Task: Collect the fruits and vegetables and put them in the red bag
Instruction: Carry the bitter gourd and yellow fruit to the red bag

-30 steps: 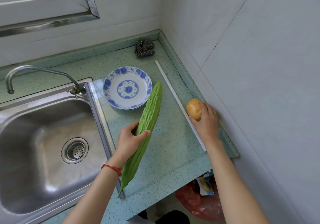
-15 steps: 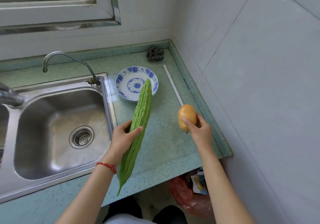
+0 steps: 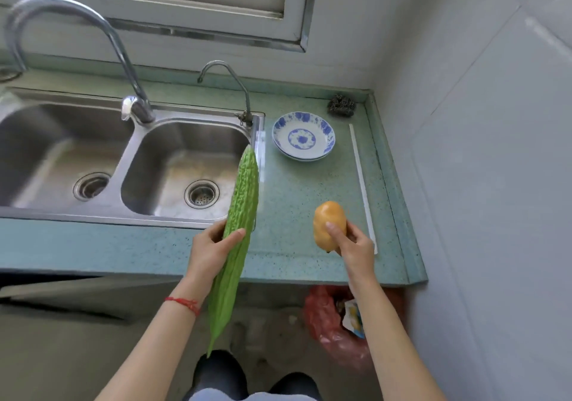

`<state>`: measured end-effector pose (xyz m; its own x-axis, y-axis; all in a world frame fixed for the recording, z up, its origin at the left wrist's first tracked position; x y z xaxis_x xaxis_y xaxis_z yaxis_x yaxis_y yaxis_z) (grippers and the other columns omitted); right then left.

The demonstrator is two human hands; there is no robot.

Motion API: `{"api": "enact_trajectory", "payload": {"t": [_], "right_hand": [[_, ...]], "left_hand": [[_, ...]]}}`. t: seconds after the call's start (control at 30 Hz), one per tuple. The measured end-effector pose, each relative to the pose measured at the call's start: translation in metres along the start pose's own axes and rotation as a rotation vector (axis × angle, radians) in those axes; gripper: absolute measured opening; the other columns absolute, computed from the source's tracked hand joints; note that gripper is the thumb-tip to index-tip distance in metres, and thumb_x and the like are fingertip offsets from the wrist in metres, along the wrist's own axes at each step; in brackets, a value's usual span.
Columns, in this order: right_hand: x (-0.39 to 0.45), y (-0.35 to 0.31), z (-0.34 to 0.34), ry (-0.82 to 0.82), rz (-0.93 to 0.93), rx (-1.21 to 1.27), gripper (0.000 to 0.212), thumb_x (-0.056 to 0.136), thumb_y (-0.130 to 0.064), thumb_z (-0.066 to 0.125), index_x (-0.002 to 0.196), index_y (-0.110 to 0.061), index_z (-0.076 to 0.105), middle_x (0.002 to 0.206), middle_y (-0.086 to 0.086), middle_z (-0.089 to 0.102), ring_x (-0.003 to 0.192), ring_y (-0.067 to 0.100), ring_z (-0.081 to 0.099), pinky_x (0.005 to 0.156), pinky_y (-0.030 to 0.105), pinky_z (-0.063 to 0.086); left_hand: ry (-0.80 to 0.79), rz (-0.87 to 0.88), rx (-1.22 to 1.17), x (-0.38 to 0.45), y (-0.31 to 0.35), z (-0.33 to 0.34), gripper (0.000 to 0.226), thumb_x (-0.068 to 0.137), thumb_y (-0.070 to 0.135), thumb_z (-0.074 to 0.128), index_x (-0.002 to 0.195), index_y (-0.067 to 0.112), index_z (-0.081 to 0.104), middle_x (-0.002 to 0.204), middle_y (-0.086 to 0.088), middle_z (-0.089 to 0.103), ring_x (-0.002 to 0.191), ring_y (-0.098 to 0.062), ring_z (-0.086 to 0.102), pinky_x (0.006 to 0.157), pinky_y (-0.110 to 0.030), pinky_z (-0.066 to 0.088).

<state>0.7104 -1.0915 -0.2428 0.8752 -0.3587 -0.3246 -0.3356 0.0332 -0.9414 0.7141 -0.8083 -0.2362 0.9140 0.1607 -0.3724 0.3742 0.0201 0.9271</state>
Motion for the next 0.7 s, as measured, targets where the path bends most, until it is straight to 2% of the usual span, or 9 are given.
{"api": "enact_trajectory", "payload": {"t": [0.13, 0.3, 0.43, 0.6, 0.7], "right_hand": [[-0.017, 0.000, 0.047, -0.136, 0.002, -0.009, 0.056, 0.078, -0.022, 0.071, 0.128, -0.005, 0.051, 0.105, 0.000, 0.061, 0.101, 0.021, 0.059, 0.094, 0.041, 0.050], [-0.043, 0.001, 0.115, -0.300, -0.010, -0.035, 0.050, 0.079, -0.018, 0.070, 0.124, -0.004, 0.054, 0.100, 0.000, 0.062, 0.096, 0.021, 0.060, 0.089, 0.040, 0.051], [-0.074, 0.003, 0.182, -0.454, -0.019, -0.082, 0.053, 0.079, -0.021, 0.069, 0.128, -0.008, 0.051, 0.102, -0.004, 0.060, 0.103, 0.025, 0.056, 0.092, 0.043, 0.050], [-0.122, 0.016, 0.268, -0.632, -0.019, -0.185, 0.052, 0.077, -0.028, 0.072, 0.124, -0.014, 0.057, 0.108, -0.002, 0.064, 0.103, 0.021, 0.060, 0.091, 0.043, 0.052], [-0.155, 0.023, 0.316, -0.737, -0.011, -0.217, 0.048, 0.077, -0.025, 0.072, 0.121, -0.012, 0.059, 0.110, 0.005, 0.066, 0.100, 0.022, 0.061, 0.082, 0.037, 0.055]], "left_hand": [[0.132, -0.015, -0.049, -0.021, -0.010, -0.054, 0.023, 0.080, 0.013, 0.067, 0.101, 0.022, 0.061, 0.078, 0.004, 0.066, 0.061, -0.010, 0.063, 0.047, -0.017, 0.051], [0.278, 0.019, -0.104, -0.046, -0.020, -0.123, 0.015, 0.080, 0.012, 0.067, 0.080, 0.026, 0.061, 0.066, 0.008, 0.067, 0.047, 0.002, 0.061, 0.044, -0.013, 0.048], [0.389, 0.026, -0.196, -0.070, -0.035, -0.189, 0.013, 0.080, 0.010, 0.067, 0.091, 0.016, 0.066, 0.069, 0.006, 0.069, 0.052, 0.000, 0.061, 0.049, -0.016, 0.050], [0.552, 0.047, -0.299, -0.109, -0.054, -0.274, 0.015, 0.080, 0.008, 0.066, 0.092, 0.016, 0.065, 0.074, 0.001, 0.067, 0.053, 0.000, 0.061, 0.049, -0.016, 0.050], [0.658, 0.044, -0.331, -0.139, -0.070, -0.319, 0.015, 0.079, 0.009, 0.067, 0.094, 0.012, 0.066, 0.069, 0.003, 0.069, 0.053, -0.003, 0.062, 0.048, -0.018, 0.050]]}}
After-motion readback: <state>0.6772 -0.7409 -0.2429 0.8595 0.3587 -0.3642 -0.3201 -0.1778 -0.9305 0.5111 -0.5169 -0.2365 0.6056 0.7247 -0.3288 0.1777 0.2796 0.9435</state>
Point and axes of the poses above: each hand's wrist, its own x-axis towards the middle knuckle, its own z-axis out of the palm, y = z × x, the point moved 10 cm from there along x, towards the middle knuckle
